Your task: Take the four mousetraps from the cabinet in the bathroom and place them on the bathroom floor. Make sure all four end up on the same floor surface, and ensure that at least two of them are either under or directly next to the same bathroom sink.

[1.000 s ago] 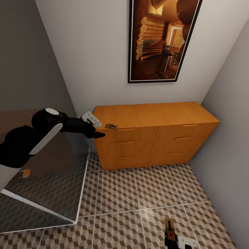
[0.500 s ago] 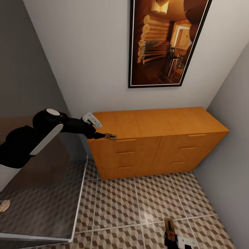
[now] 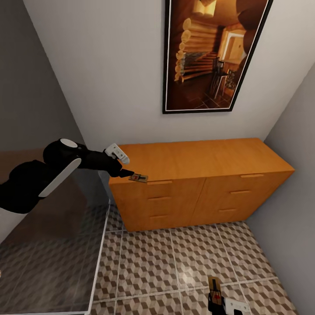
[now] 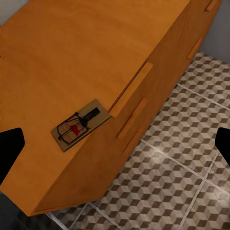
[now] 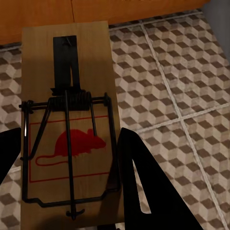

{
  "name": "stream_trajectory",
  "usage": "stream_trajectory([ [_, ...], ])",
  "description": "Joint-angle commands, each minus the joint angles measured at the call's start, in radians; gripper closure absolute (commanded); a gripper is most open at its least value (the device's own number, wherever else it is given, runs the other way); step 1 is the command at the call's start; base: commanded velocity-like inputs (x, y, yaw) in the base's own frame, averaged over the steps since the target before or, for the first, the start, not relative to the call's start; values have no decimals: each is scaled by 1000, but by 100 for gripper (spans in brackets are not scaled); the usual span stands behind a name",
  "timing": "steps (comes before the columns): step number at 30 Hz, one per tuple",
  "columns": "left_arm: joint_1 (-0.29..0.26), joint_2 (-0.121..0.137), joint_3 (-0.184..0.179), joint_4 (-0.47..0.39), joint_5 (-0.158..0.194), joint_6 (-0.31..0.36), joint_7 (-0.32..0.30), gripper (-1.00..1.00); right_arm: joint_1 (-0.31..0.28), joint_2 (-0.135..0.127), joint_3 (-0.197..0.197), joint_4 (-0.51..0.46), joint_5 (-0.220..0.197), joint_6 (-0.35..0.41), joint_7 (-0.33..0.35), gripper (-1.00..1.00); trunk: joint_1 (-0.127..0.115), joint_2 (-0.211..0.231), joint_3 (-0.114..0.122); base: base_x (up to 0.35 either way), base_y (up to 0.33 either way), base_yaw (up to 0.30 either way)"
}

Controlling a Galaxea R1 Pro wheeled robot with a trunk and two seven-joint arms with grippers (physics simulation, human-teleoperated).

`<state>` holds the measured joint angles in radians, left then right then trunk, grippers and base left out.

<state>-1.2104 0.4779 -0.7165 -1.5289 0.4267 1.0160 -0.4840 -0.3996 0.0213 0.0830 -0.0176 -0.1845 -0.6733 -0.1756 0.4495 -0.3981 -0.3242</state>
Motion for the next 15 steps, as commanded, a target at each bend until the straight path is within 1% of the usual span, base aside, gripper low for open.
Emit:
stream_trajectory([
  [1,-1,1,-1,0,-4,2,-5,-100,-1,0,9,1,-10,-3,-4,100,1,-2,-2,4,0,0],
  [15,-1,1,-1,0,-4,1,-5,-100,-1,0,9,1,-10,-3,-5,100,1,-2,-2,0,0,0],
])
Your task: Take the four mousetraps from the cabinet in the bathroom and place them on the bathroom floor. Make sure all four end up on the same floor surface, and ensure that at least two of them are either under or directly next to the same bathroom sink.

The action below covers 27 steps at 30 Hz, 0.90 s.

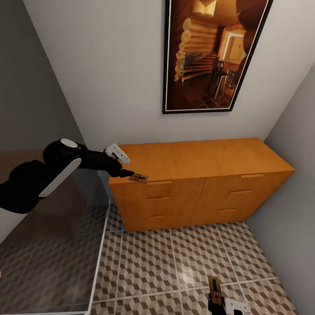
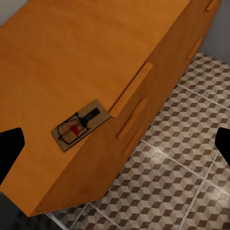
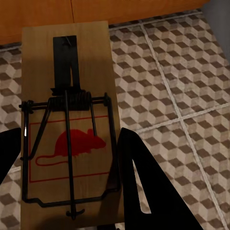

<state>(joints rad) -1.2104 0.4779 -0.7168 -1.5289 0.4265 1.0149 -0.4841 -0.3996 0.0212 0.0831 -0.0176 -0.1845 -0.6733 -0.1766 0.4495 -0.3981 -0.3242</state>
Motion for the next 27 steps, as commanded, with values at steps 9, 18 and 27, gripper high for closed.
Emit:
stream_trajectory([
  [9,-1,1,-4,0,-4,2,-5,-100,-1,0,9,1,-10,-3,-4,100,1,-2,-2,0,0,0],
  [18,-1,1,-18,0,-4,2,-5,-100,-1,0,8,1,-10,-3,-4,100,1,-2,-2,0,0,0],
  [27,-1,1,-36,1,-4,2,-5,-100,-1,0,8,1,-10,-3,-4,100,1,-2,-2,0,0,0],
])
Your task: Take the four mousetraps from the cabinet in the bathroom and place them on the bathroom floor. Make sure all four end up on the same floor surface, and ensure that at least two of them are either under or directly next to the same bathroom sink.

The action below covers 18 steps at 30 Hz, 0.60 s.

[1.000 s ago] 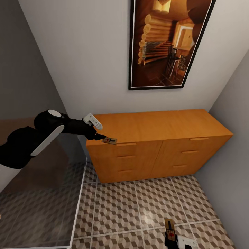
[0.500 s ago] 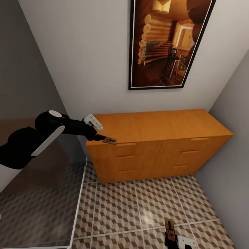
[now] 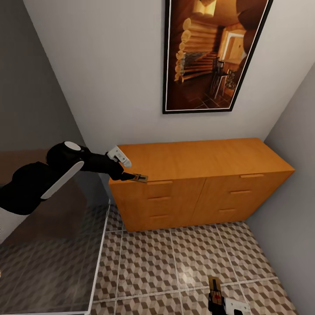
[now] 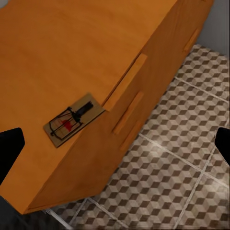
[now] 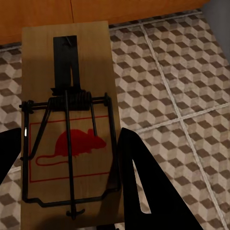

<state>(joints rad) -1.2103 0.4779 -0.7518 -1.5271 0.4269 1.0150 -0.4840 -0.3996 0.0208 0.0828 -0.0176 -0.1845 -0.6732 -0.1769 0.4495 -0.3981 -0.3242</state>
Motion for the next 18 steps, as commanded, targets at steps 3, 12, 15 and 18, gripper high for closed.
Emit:
stream_trajectory([
  [3,-2,1,-27,0,-5,1,-5,-100,-1,0,9,1,-10,-3,-4,100,1,-2,-2,0,0,0],
  [12,-2,1,-52,1,-5,1,-5,-100,-1,-1,9,1,-10,-3,-4,100,1,-2,-2,0,0,0],
  [15,-2,1,-54,1,-5,1,-5,-100,-1,-1,9,1,-10,-3,-4,100,1,-2,-2,0,0,0],
  [18,-2,1,-54,1,-5,0,-6,-100,-1,0,9,1,-10,-3,-4,100,1,-2,-2,0,0,0],
])
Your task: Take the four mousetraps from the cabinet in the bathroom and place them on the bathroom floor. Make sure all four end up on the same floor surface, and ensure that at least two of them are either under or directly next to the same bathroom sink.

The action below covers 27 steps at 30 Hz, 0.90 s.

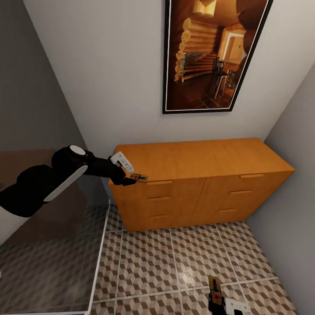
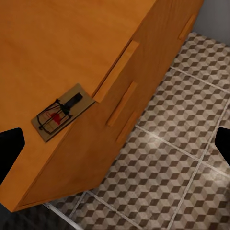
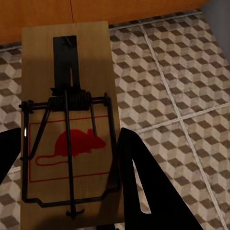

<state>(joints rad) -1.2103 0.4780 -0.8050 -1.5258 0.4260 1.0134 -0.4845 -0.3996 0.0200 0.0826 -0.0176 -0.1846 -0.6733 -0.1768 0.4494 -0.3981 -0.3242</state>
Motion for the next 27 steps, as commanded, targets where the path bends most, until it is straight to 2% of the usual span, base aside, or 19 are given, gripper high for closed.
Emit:
stream_trajectory([
  [1,-2,1,-1,0,-4,2,-5,-100,-1,1,9,1,-10,-3,-4,100,1,-2,-2,0,0,0],
  [12,-2,1,-5,0,-4,2,-6,-100,-1,1,9,1,-10,-3,-4,100,1,-2,-2,16,0,0],
  [16,-2,1,-19,0,-4,2,-6,-100,-1,1,9,1,-10,-3,-4,100,1,-2,-2,162,0,0],
  [27,-2,-1,-25,1,-4,1,-6,-100,-1,1,9,1,-10,-3,-4,100,1,-2,-2,177,0,0],
])
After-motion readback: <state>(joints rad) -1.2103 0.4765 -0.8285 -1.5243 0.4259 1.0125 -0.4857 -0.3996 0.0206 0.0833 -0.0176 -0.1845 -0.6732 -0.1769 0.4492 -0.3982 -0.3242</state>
